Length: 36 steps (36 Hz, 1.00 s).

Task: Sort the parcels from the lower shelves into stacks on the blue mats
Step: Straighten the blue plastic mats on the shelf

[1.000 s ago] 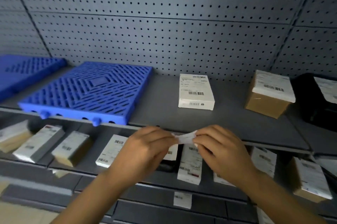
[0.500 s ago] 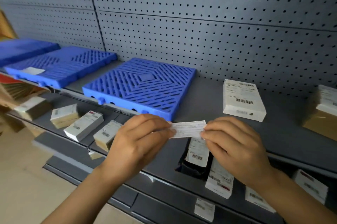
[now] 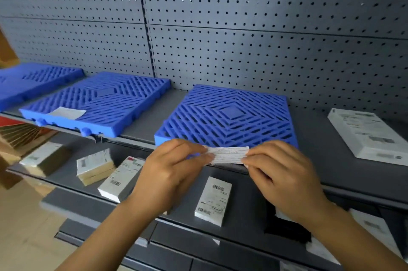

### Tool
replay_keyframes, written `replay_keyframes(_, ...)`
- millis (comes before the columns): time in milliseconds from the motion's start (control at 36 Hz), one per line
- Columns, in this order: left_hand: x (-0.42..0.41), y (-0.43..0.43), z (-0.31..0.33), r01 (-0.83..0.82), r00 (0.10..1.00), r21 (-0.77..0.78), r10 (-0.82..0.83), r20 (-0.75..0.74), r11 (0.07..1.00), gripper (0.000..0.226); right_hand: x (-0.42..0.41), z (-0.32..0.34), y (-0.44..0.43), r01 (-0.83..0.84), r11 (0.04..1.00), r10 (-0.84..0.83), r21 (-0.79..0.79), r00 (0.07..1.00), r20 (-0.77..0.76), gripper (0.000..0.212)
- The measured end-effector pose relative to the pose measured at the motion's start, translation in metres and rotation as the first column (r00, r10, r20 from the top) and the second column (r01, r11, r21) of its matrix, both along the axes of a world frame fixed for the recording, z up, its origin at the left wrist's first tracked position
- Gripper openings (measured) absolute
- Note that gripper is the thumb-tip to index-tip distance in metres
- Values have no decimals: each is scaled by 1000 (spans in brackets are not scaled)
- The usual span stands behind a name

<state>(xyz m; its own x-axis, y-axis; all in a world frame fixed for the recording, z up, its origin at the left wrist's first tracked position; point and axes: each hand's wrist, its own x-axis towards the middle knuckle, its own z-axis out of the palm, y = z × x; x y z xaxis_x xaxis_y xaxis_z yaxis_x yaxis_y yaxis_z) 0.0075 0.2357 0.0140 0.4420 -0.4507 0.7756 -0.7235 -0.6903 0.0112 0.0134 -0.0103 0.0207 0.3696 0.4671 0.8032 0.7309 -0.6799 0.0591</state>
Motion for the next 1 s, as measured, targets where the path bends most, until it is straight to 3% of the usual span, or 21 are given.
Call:
replay_keyframes(361,56,11,-9,202,974,29,-198,-108,979,19,2,-12,14,215,976,-209,31,968,-136,9)
replay_keyframes(1000,68,5,-10,157,937,-96,-180,-301,983,32,11,-19,19,325,941,-286,95,914,-287,15)
